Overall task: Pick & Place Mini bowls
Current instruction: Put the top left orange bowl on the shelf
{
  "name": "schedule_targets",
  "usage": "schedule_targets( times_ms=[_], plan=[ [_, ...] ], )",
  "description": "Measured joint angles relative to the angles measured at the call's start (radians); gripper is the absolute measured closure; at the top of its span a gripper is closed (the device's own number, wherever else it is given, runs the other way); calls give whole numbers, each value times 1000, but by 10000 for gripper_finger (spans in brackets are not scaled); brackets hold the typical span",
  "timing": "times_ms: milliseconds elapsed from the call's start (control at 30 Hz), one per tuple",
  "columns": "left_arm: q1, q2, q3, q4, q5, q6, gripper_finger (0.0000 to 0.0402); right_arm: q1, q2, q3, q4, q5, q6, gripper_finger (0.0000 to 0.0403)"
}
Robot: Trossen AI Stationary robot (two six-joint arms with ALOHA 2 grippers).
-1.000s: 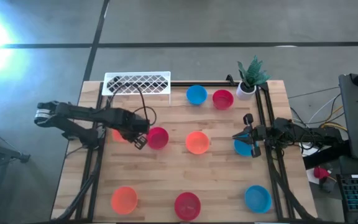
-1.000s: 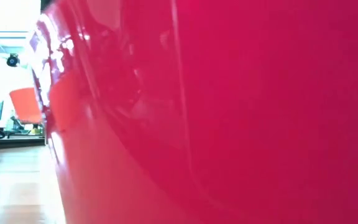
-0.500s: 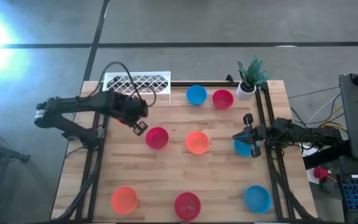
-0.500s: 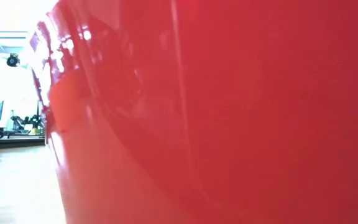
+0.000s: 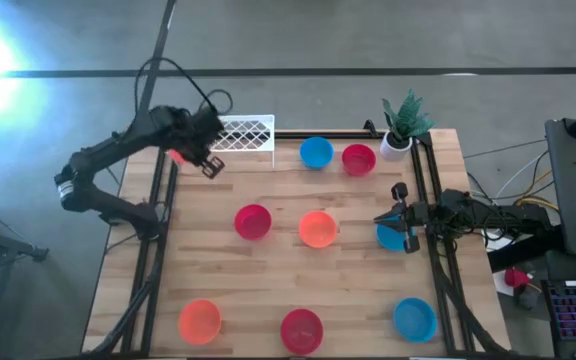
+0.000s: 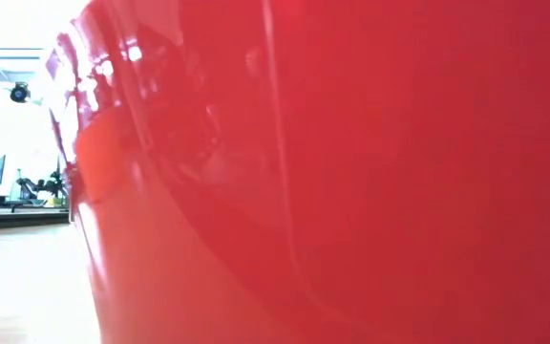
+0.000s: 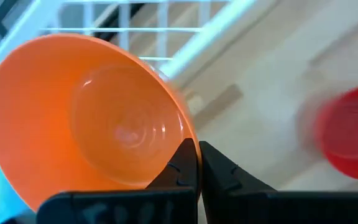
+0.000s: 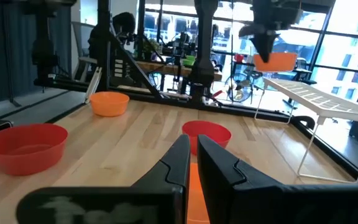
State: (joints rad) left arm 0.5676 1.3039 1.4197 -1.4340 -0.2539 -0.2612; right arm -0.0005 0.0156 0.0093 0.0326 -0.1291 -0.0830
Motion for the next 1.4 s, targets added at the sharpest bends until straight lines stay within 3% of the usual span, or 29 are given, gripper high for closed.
schedule_targets(
  times_ms=[200, 400, 800, 1400],
  plan=[
    [149, 16, 0, 28, 0, 122, 401, 0, 0, 0, 0, 0, -2, 374],
    [225, 68, 1, 58, 1, 190, 401, 0, 0, 0, 0, 0, 1, 374],
    [254, 223, 82, 53, 2, 272, 401, 0, 0, 0, 1, 0, 12, 374],
    [293, 231, 80, 30, 2, 262, 401, 0, 0, 0, -1, 0, 50, 374]
  ],
)
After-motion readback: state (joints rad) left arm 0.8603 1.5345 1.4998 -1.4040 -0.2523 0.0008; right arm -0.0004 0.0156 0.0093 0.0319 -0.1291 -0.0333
